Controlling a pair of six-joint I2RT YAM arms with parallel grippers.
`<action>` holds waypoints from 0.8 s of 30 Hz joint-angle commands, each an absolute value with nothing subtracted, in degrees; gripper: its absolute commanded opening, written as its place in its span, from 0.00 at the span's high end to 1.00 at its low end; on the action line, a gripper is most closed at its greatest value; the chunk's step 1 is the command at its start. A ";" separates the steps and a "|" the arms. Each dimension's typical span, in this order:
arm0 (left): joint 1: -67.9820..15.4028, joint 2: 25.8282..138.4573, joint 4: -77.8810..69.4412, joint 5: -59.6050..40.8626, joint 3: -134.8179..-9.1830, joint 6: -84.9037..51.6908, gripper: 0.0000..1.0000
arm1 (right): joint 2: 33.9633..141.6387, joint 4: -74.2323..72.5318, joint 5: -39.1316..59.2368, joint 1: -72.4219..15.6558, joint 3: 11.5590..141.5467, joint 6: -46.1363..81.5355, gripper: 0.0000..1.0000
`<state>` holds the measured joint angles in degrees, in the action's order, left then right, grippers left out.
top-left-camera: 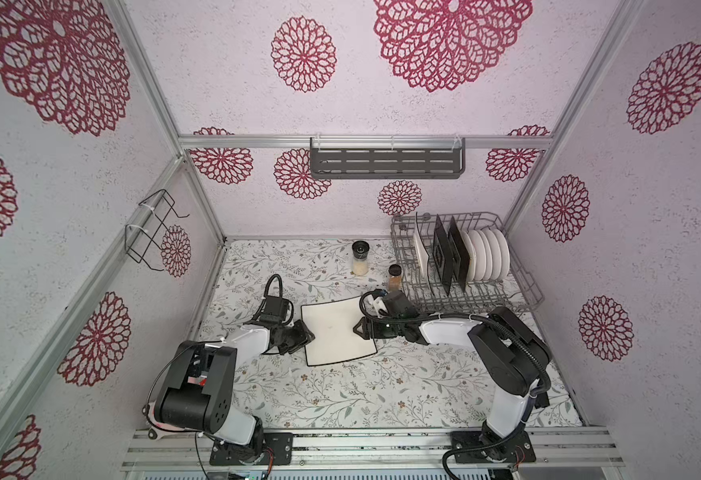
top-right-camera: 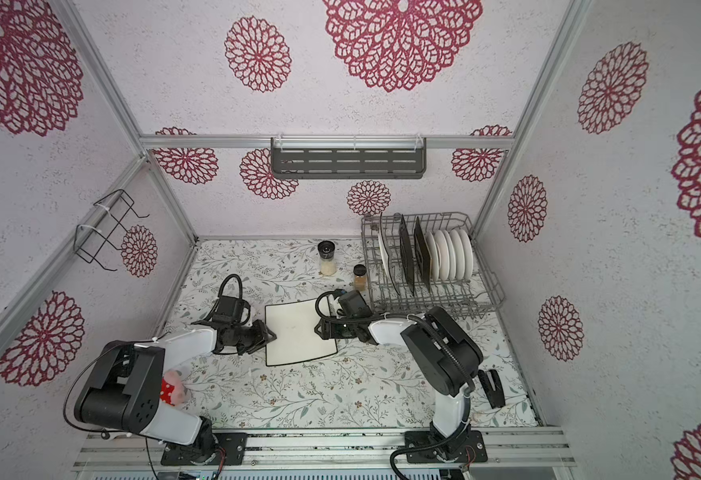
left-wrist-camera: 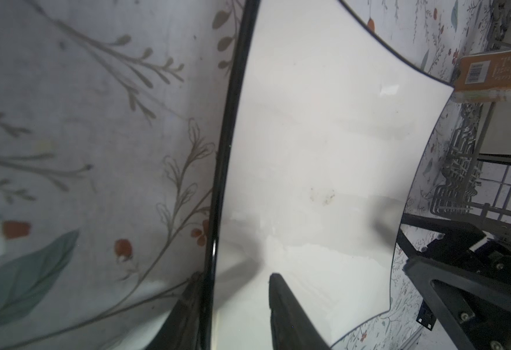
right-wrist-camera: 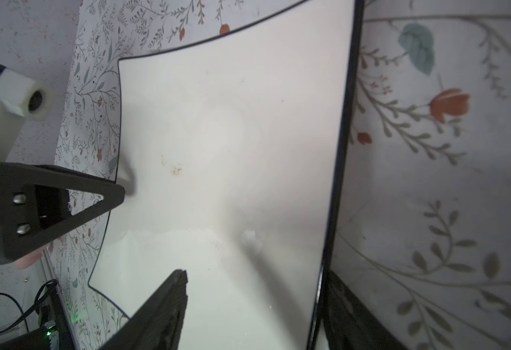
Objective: Unload the plates from the dish rack
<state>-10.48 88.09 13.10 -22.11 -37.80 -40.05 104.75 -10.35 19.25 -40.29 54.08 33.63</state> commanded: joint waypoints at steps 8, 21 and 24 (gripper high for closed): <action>-10.85 92.62 12.34 -22.01 -42.35 -37.74 0.63 | 102.14 -6.28 17.90 -42.06 52.83 34.87 0.38; -10.81 88.31 16.73 -18.07 -42.50 -36.05 0.61 | 100.01 3.42 9.71 -41.93 57.66 27.13 0.19; -10.81 85.44 18.79 -16.17 -43.27 -35.49 0.58 | 98.74 4.99 9.15 -41.92 58.84 24.62 0.17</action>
<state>-10.52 88.64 16.49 -18.65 -41.78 -37.12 102.59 0.64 11.86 -42.00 56.77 28.49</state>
